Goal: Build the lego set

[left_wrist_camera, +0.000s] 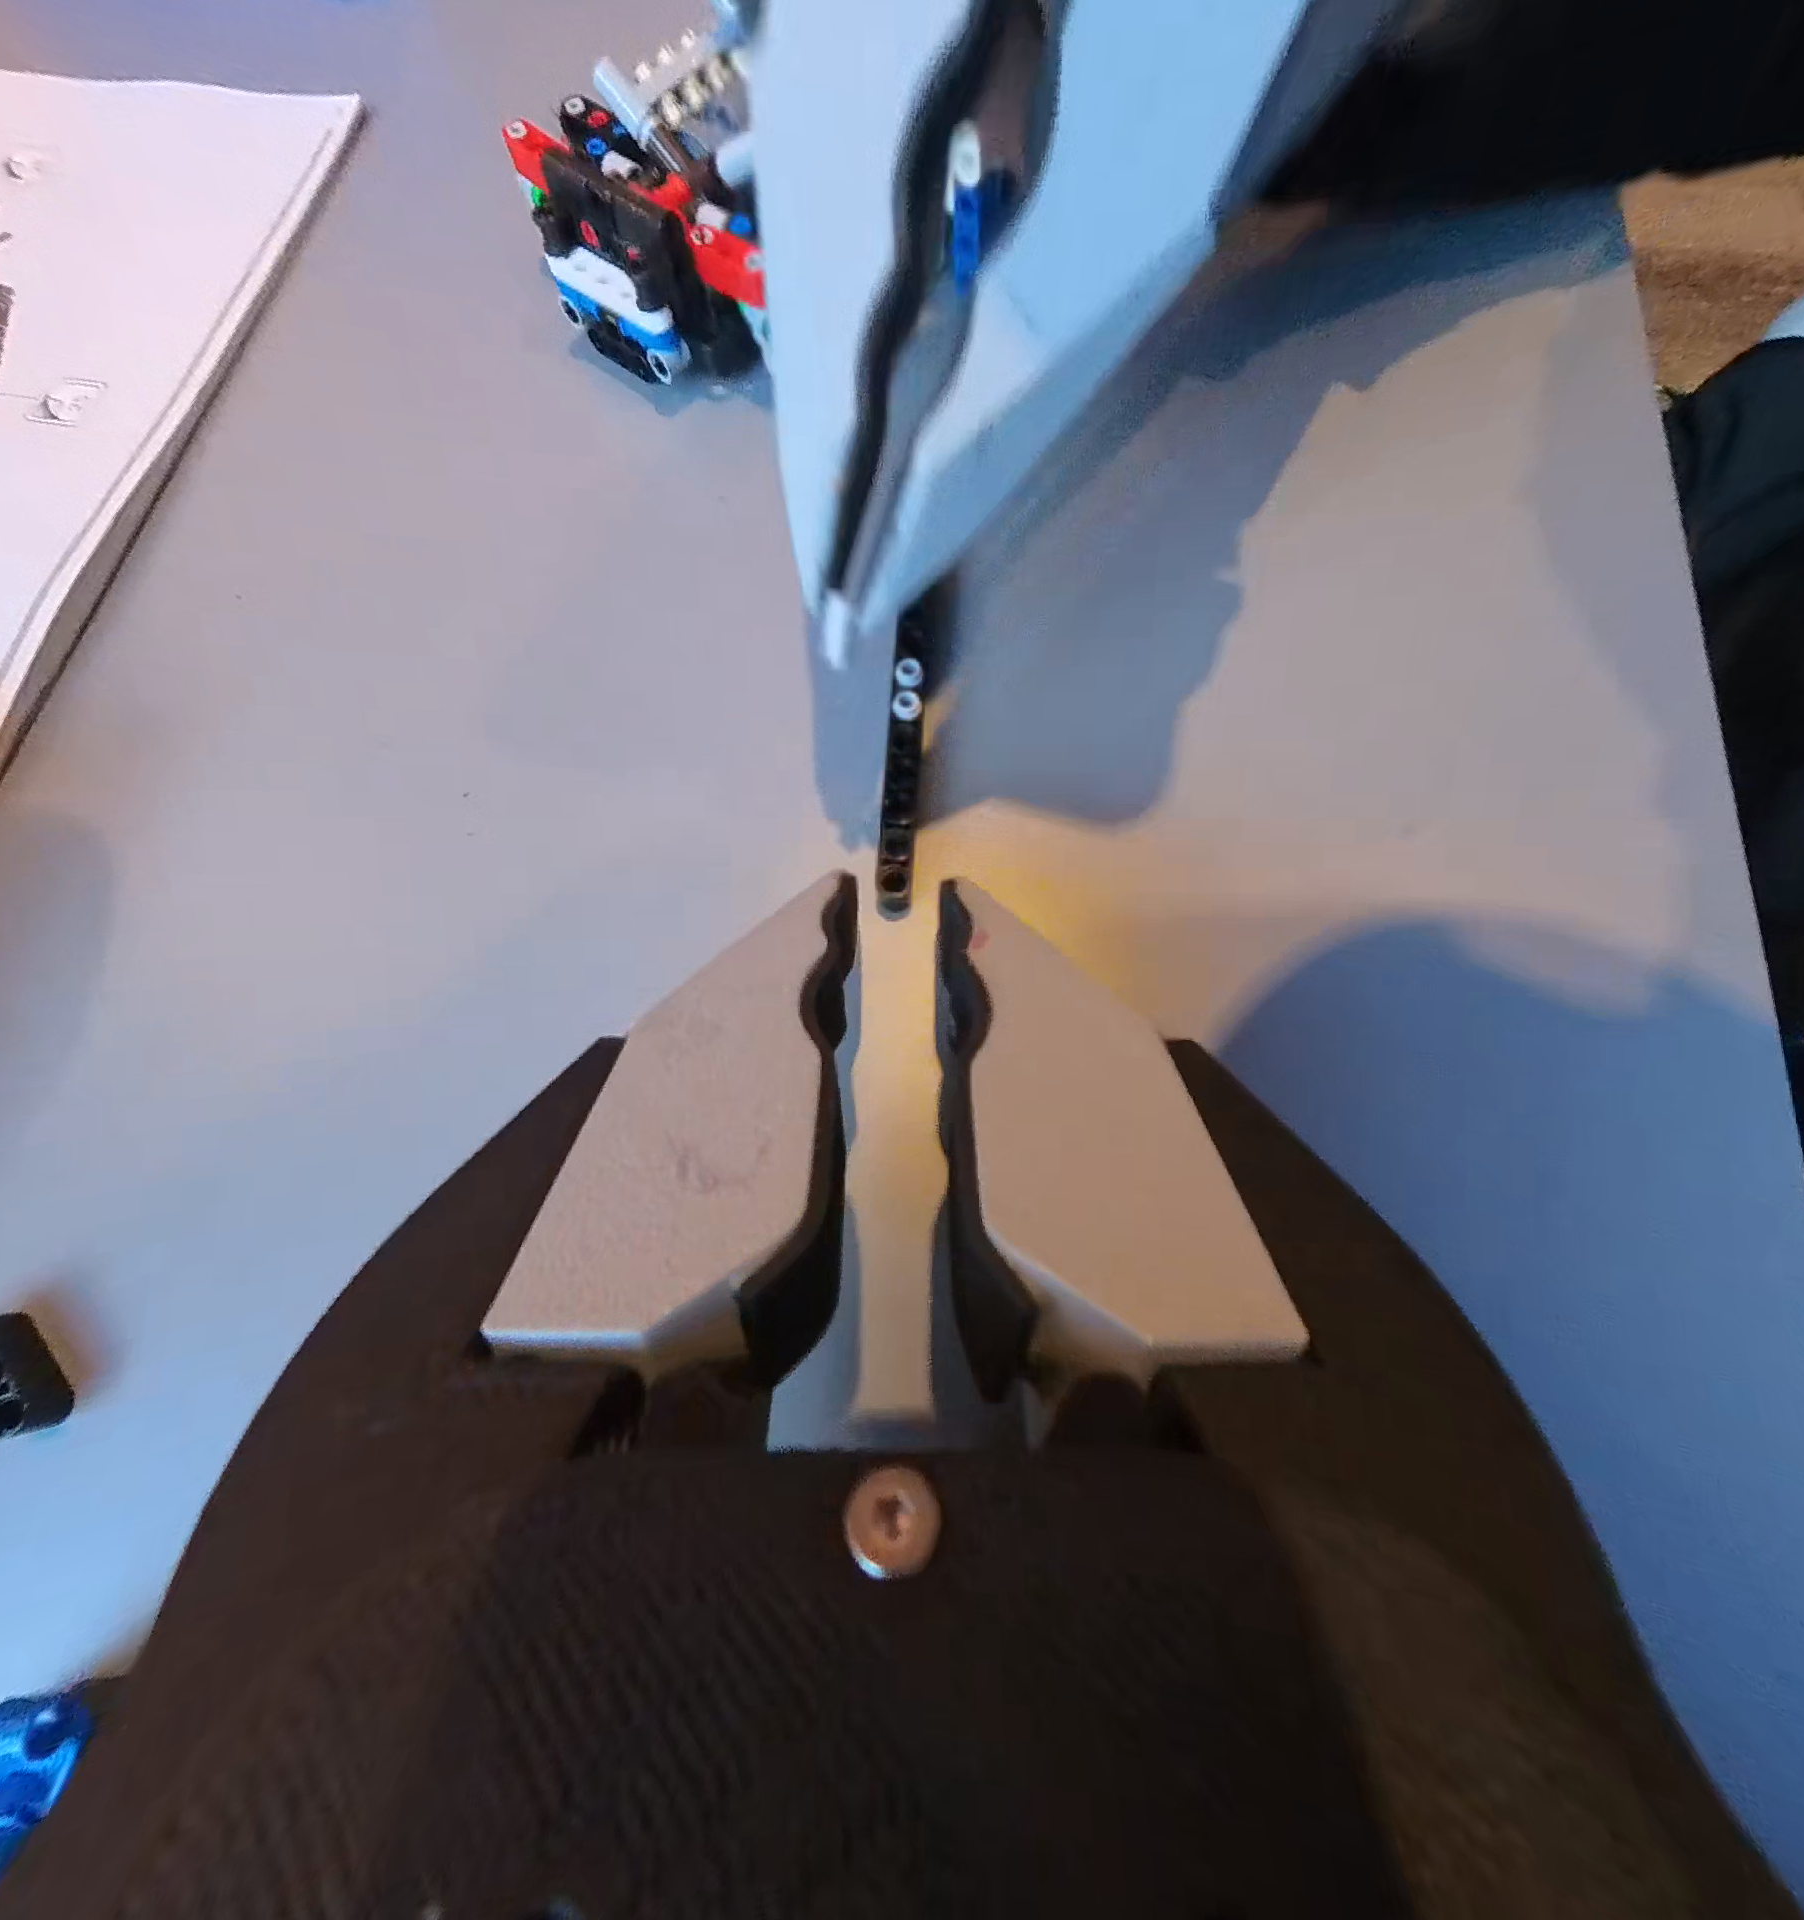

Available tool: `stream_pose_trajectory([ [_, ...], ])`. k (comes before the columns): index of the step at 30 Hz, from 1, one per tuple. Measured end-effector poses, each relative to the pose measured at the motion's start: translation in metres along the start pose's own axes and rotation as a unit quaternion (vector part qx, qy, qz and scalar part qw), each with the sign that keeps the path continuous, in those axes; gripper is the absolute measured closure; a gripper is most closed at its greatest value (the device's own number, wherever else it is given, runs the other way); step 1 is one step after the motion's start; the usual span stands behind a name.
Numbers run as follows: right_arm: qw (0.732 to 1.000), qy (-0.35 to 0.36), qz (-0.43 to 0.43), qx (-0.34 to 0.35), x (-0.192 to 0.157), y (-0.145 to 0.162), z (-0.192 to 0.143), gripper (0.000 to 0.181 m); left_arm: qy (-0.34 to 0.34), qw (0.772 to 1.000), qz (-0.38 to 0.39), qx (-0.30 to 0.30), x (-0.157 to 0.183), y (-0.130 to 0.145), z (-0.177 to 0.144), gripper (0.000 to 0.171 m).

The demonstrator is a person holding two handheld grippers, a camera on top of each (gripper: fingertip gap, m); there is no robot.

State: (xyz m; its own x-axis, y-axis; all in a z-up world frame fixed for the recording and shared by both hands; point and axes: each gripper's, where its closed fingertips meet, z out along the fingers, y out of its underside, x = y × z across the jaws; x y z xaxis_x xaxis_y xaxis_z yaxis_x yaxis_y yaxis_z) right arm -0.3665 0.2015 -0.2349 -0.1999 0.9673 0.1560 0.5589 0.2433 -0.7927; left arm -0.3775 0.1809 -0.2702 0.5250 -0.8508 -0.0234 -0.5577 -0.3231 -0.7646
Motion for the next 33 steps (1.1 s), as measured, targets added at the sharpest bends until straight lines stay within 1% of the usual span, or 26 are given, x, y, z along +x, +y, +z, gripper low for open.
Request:
stream_pose_trajectory([
  [3, 1.000, 0.024, 0.014, 0.011, 0.014, -0.007, -0.021, 0.180, 0.002, 1.000, 0.003, -0.029, 0.002, 0.007, 0.006, 0.159],
  [5, 0.999, 0.032, 0.027, 0.013, 0.017, -0.009, -0.034, 0.180, 0.022, 0.999, 0.008, -0.033, 0.011, 0.007, 0.008, 0.164],
  [6, 0.999, 0.038, 0.030, 0.011, 0.018, -0.007, -0.040, 0.180, 0.040, 0.999, 0.008, -0.033, 0.019, 0.006, 0.009, 0.165],
  [8, 0.998, 0.055, 0.035, 0.000, 0.017, 0.001, -0.051, 0.180, 0.120, 0.992, 0.017, -0.027, 0.050, -0.001, 0.011, 0.163],
  [9, 0.997, 0.059, 0.043, -0.004, 0.014, 0.006, -0.056, 0.180, 0.158, 0.987, 0.033, -0.013, 0.068, -0.008, 0.011, 0.163],
  [10, 0.997, 0.059, 0.053, -0.006, 0.011, 0.012, -0.060, 0.180, 0.176, 0.983, 0.051, 0.009, 0.079, -0.016, 0.010, 0.165],
  [11, 0.996, 0.055, 0.066, -0.005, 0.006, 0.017, -0.064, 0.179, 0.172, 0.983, 0.062, 0.031, 0.083, -0.024, 0.010, 0.171],
  [12, 0.996, 0.051, 0.079, -0.007, 0.001, 0.023, -0.066, 0.180, 0.155, 0.985, 0.058, 0.045, 0.079, -0.030, 0.011, 0.171],
  [14, 0.994, 0.051, 0.094, -0.018, -0.007, 0.037, -0.071, 0.179, 0.134, 0.990, 0.028, 0.040, 0.065, -0.030, 0.013, 0.171],
  [15, 0.994, 0.050, 0.099, -0.024, -0.012, 0.043, -0.072, 0.179, 0.114, 0.993, 0.011, 0.030, 0.055, -0.028, 0.016, 0.163],
  [16, 0.993, 0.046, 0.102, -0.030, -0.017, 0.048, -0.073, 0.179, 0.089, 0.996, 0.003, 0.024, 0.045, -0.026, 0.017, 0.159],
  [19, 0.993, 0.032, 0.098, -0.056, -0.028, 0.060, -0.073, 0.179, 0.003, 1.000, 0.012, 0.012, 0.014, -0.020, 0.018, 0.150],
  [21, 0.993, 0.028, 0.092, -0.069, -0.030, 0.065, -0.072, 0.179, -0.024, 0.999, 0.020, -0.012, 0.003, -0.015, 0.021, 0.145],
  [22, 0.993, 0.026, 0.090, -0.072, -0.030, 0.065, -0.070, 0.179, -0.025, 0.999, 0.021, -0.023, 0.002, -0.012, 0.025, 0.145],
  [23, 0.993, 0.023, 0.088, -0.073, -0.030, 0.065, -0.069, 0.179, -0.016, 0.999, 0.021, -0.030, 0.004, -0.011, 0.028, 0.149],
  [25, 0.993, 0.020, 0.087, -0.072, -0.029, 0.065, -0.065, 0.179, -0.007, 0.999, 0.020, -0.032, 0.006, -0.013, 0.031, 0.156],
  [27, 0.993, 0.018, 0.089, -0.072, -0.028, 0.065, -0.061, 0.179, 0.009, 0.999, 0.021, -0.034, 0.010, -0.014, 0.033, 0.167],
  [29, 0.993, 0.017, 0.090, -0.076, -0.026, 0.065, -0.058, 0.179, 0.025, 0.999, 0.020, -0.035, 0.015, -0.015, 0.035, 0.168],
  [31, 0.993, 0.014, 0.087, -0.082, -0.025, 0.064, -0.057, 0.179, 0.066, 0.997, 0.014, -0.035, 0.029, -0.015, 0.034, 0.167],
  [33, 0.993, 0.010, 0.079, -0.090, -0.028, 0.064, -0.059, 0.179, 0.077, 0.996, 0.016, -0.035, 0.036, -0.015, 0.033, 0.167],
])
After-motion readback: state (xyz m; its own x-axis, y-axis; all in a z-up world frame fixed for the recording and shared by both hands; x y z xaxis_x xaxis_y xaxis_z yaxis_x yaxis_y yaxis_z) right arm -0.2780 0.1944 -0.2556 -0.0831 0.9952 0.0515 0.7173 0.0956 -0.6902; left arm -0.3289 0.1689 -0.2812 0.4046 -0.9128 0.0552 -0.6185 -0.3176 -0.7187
